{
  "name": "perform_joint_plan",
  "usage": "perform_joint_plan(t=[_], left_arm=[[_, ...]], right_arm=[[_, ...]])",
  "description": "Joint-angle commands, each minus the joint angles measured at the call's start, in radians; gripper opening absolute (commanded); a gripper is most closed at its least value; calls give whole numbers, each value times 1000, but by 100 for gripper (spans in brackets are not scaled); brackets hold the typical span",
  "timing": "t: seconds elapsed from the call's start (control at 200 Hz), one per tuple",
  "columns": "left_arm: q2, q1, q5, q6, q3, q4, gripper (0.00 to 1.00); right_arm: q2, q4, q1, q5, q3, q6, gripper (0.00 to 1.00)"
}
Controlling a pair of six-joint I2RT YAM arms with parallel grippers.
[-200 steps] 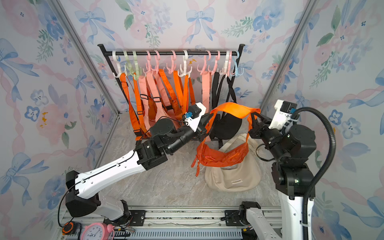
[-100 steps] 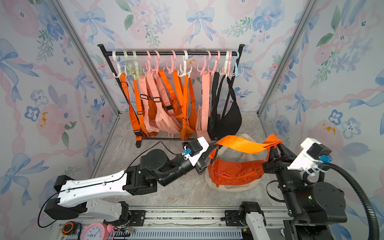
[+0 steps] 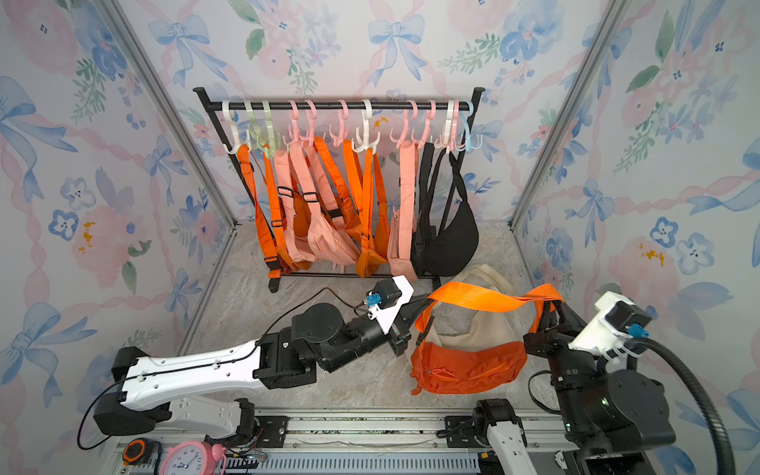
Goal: Take the bag off the hook
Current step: Place the bag inside the bag.
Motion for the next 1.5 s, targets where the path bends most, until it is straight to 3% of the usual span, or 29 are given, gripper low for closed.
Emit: perform_joint_plan(t=[0.0, 0.095, 0.27, 0.575, 0.675, 1.22, 1.495], left_arm=[[88, 43, 31, -96, -27, 41, 0], [189, 73, 42, -117, 3, 45, 0], [333, 127, 63, -140, 68, 44, 0], [408, 199, 17, -170, 46, 55, 0], [432, 231, 19, -166, 49, 63, 0], [841, 276, 18, -2, 485, -82, 0], [957, 324, 80, 1, 609, -130, 0]], right_arm=[[14, 71, 18, 129, -121, -28, 0], [55, 113, 16, 189, -220, -35, 0], [134, 206, -16, 184, -319, 4, 0], [233, 347, -313, -115, -466, 118, 0], [286, 414, -366, -186, -509, 159, 0], [620, 712, -375, -192, -567, 210, 1], [755, 758, -385, -187, -531, 197, 5]])
